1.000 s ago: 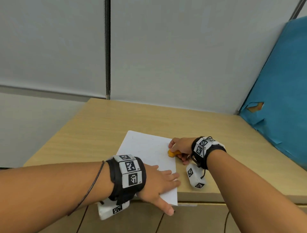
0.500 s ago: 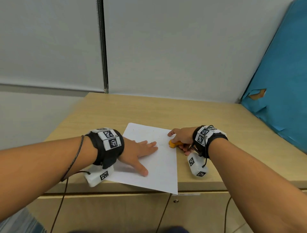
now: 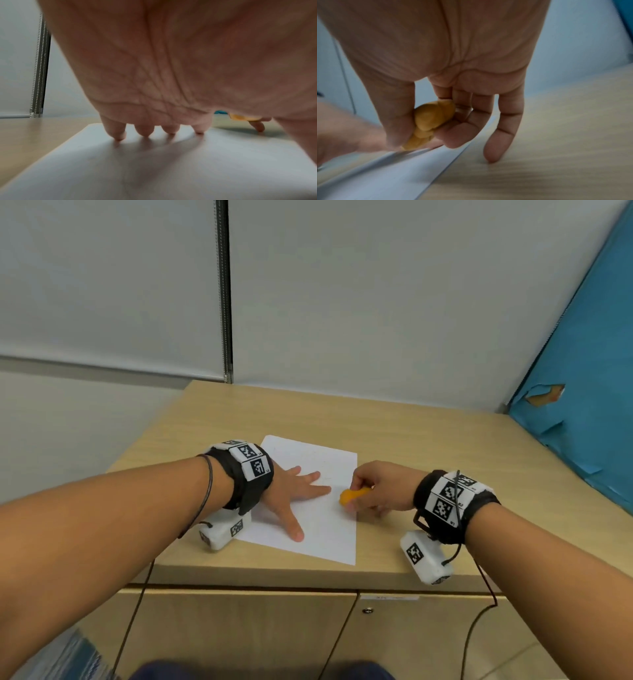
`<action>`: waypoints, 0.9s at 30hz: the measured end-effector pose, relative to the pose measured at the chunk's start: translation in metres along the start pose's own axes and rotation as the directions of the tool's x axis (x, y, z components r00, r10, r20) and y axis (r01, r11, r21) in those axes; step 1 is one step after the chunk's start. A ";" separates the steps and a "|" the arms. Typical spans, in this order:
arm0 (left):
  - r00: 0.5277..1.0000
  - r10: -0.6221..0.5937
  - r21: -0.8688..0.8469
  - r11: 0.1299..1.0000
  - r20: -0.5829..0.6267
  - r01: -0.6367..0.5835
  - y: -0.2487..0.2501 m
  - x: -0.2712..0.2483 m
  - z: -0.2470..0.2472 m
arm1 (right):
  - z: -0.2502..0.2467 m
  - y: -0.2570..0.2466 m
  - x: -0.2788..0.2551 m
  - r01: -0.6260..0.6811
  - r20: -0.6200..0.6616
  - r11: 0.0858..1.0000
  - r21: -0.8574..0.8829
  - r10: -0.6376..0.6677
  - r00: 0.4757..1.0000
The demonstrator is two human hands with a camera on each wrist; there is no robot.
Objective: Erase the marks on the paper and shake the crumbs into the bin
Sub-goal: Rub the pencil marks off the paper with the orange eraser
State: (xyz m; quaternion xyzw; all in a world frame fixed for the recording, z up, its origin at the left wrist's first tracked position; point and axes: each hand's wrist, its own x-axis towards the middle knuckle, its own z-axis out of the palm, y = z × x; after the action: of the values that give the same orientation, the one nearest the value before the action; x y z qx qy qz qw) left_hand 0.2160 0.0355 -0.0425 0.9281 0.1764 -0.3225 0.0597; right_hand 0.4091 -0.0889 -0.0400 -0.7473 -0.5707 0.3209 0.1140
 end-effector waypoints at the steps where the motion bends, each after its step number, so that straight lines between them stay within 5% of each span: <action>1: 1.000 0.001 0.003 1.000 0.008 -0.001 0.002 0.000 -0.003 | 0.002 -0.004 -0.001 0.034 0.005 0.999 -0.036 -0.034 0.999; 7: 0.992 0.030 0.011 1.000 -0.123 -0.028 0.018 0.018 0.002 | 0.015 -0.010 -0.003 0.157 0.073 0.953 -0.259 -0.142 0.987; 17: 0.993 -0.085 0.010 0.996 -0.081 0.086 0.032 0.033 0.004 | 0.009 0.006 -0.006 0.259 0.128 0.911 -0.322 -0.229 0.965; 23: 0.991 -0.098 -0.023 0.995 -0.096 0.096 0.025 0.045 0.008 | 0.005 0.006 0.010 0.216 -0.067 0.914 -0.345 -0.253 0.965; 27: 0.991 -0.105 -0.009 0.994 -0.081 0.105 0.027 0.044 0.006 | 0.017 -0.006 -0.004 0.331 0.135 0.881 -0.339 -0.303 0.943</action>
State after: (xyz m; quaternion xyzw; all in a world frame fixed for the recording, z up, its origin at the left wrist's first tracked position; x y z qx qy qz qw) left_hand 0.2553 0.0217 -0.0744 0.9297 0.2279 -0.2869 0.0375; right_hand 0.3935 -0.0942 -0.0486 -0.6388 -0.7379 0.2179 0.0051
